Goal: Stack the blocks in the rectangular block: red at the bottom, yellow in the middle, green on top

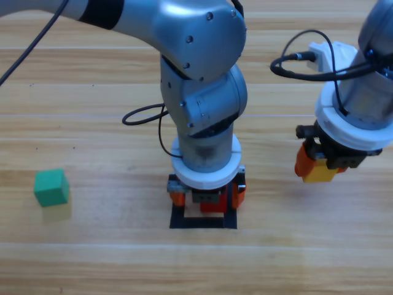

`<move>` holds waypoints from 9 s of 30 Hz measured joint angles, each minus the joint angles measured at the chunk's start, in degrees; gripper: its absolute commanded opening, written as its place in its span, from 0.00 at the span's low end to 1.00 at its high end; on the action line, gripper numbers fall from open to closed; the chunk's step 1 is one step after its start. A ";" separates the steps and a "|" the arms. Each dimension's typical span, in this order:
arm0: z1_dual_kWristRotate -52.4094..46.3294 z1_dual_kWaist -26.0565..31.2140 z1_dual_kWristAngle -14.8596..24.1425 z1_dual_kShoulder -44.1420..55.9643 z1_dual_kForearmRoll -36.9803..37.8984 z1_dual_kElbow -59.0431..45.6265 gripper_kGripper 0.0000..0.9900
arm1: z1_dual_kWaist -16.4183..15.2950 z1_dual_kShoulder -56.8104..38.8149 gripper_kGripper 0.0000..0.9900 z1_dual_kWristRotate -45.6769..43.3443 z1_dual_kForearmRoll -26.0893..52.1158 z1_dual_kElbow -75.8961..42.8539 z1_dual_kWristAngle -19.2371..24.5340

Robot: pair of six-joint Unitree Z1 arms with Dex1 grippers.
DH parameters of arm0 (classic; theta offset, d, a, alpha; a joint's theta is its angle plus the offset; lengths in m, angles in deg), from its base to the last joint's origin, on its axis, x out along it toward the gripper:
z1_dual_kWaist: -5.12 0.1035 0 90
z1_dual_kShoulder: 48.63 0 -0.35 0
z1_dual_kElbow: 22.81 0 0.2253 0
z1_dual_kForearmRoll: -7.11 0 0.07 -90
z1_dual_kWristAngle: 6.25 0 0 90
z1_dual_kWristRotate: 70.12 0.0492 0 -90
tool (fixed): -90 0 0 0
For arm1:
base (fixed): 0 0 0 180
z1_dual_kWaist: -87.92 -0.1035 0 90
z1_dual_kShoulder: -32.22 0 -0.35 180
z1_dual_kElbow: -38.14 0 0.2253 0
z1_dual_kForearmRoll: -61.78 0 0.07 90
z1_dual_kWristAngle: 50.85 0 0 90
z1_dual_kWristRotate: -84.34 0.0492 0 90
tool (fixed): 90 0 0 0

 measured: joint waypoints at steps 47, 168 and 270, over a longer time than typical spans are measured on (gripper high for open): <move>14.34 5.38 20.15 60.37 -3.05 -25.45 0.94 | -7.60 20.19 0.00 11.33 -15.06 31.77 0.11; 11.61 26.36 0.84 20.40 16.66 -38.49 0.62 | -7.53 -33.81 1.00 -19.86 28.32 -30.98 2.44; 6.55 0.20 -0.16 0.94 -21.40 21.03 0.11 | -7.53 -33.81 1.00 -19.58 27.72 -32.66 2.45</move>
